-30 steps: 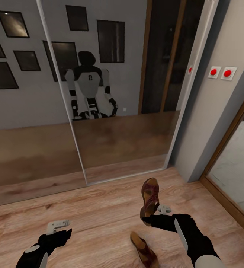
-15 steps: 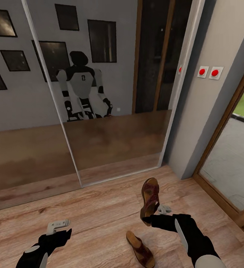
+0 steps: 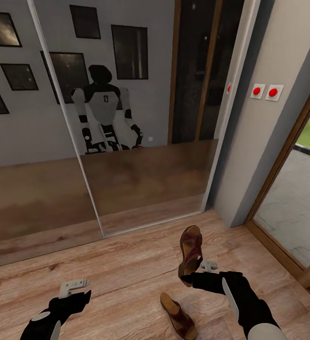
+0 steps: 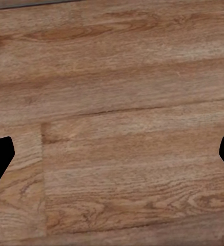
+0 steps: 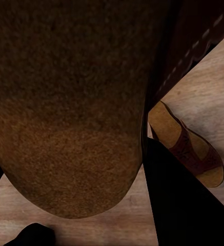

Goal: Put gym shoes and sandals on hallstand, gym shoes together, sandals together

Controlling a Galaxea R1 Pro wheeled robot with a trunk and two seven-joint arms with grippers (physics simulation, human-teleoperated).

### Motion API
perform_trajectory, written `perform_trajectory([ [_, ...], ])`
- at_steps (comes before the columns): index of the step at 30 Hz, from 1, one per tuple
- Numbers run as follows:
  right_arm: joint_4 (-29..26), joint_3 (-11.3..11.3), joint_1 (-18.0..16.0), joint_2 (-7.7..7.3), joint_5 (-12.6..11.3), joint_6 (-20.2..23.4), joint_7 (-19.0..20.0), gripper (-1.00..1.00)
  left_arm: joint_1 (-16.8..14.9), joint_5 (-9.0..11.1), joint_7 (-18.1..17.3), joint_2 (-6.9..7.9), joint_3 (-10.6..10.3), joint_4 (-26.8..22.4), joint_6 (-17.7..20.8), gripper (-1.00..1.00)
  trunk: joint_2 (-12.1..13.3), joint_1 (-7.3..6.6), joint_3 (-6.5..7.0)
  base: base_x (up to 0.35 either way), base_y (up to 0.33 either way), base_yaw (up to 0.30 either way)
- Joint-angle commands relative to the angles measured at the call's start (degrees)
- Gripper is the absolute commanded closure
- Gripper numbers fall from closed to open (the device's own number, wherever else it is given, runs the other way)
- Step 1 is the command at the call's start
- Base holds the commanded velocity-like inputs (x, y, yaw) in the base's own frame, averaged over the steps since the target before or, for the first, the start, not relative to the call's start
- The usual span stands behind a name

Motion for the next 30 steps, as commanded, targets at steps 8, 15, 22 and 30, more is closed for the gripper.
perform_trajectory([
  [8, 0.0, 0.1, 0.0, 0.0, -0.1, 0.1, -0.1, 1.0, 0.0, 0.0, 0.0, 0.0, 0.0, 0.0, 0.0, -1.0, 0.0, 0.0, 0.0, 0.0, 0.0, 0.0],
  [15, 0.0, 0.0, 0.0, 0.02, -0.2, 0.1, -0.2, 1.0, 0.0, 0.0, 0.0, 0.0, 0.0, 0.0, 0.0, -1.0, 0.0, 0.0, 0.0, 0.0, 0.005, 0.0],
  [22, 0.0, 0.1, 0.0, 0.0, -0.2, 0.1, -0.2, 1.0, 0.0, 0.0, 0.0, 0.0, 0.0, 0.0, 0.0, -1.0, 0.0, 0.0, 0.0, 0.0, 0.165, -0.1],
  [30, 0.0, 0.1, 0.0, 0.01, -0.2, 0.1, -0.2, 1.0, 0.0, 0.0, 0.0, 0.0, 0.0, 0.0, 0.0, -1.0, 0.0, 0.0, 0.0, 0.0, 0.123, -0.264],
])
